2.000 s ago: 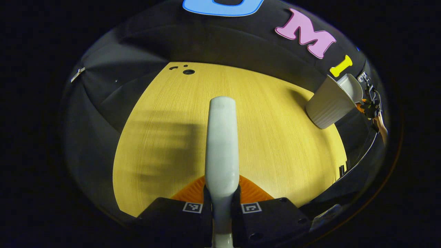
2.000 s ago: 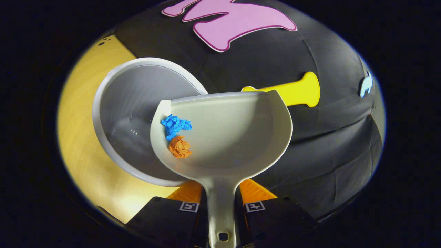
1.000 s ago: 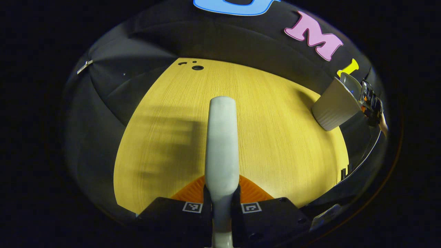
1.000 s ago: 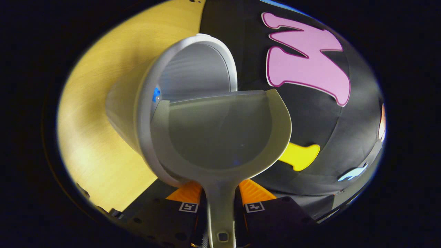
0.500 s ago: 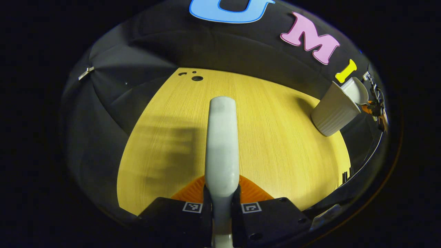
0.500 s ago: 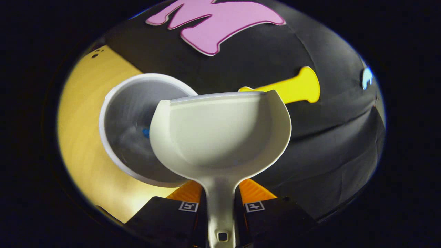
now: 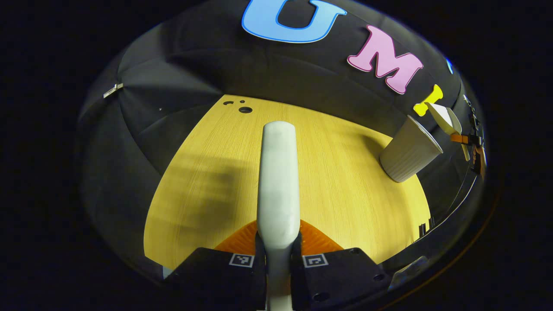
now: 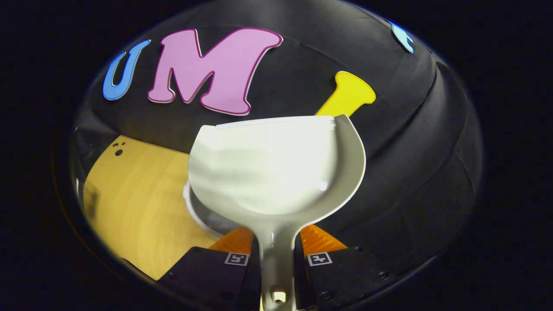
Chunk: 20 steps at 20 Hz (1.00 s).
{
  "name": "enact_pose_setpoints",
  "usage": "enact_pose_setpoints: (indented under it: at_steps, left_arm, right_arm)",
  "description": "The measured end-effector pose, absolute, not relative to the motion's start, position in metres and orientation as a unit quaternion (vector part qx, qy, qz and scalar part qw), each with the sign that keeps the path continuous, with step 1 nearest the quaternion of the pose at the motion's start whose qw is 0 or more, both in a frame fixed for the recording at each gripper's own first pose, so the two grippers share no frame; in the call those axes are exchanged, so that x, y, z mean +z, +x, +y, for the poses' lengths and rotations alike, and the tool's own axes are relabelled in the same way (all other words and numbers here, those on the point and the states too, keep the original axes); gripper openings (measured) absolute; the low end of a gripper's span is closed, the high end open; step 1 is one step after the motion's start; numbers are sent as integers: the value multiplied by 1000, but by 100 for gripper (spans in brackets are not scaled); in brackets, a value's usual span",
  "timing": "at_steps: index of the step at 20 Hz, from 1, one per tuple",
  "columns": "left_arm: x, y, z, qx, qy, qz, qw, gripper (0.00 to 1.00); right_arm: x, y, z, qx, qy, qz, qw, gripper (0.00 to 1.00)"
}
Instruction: Pick up the small broom and dustpan from the desktop, sweep the trash into the dustpan with the broom, and then empty the trash into the garbage bin.
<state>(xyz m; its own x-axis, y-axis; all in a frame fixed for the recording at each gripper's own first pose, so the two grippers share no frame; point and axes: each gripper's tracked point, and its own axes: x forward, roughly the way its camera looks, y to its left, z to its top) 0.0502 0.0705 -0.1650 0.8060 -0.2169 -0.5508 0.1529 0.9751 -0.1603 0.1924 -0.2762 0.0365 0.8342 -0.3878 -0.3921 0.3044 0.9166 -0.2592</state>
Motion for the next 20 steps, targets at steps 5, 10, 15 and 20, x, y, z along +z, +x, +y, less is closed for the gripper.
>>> enact_pose_setpoints:
  at_steps: [5,10,15,20]
  left_arm:
    - [-182,34,71,-91,-76,300,947,26]
    - [-193,21,66,-92,-67,300,947,27]
    - [-202,17,59,-101,-46,308,945,27]
    - [-214,22,47,-112,-26,318,941,27]
  right_arm:
    - [34,204,-212,-107,-46,206,972,34]
    - [14,208,-158,-41,-31,220,974,34]
    - [-22,203,-87,14,11,245,969,31]
    - [-87,192,-43,31,20,281,959,31]
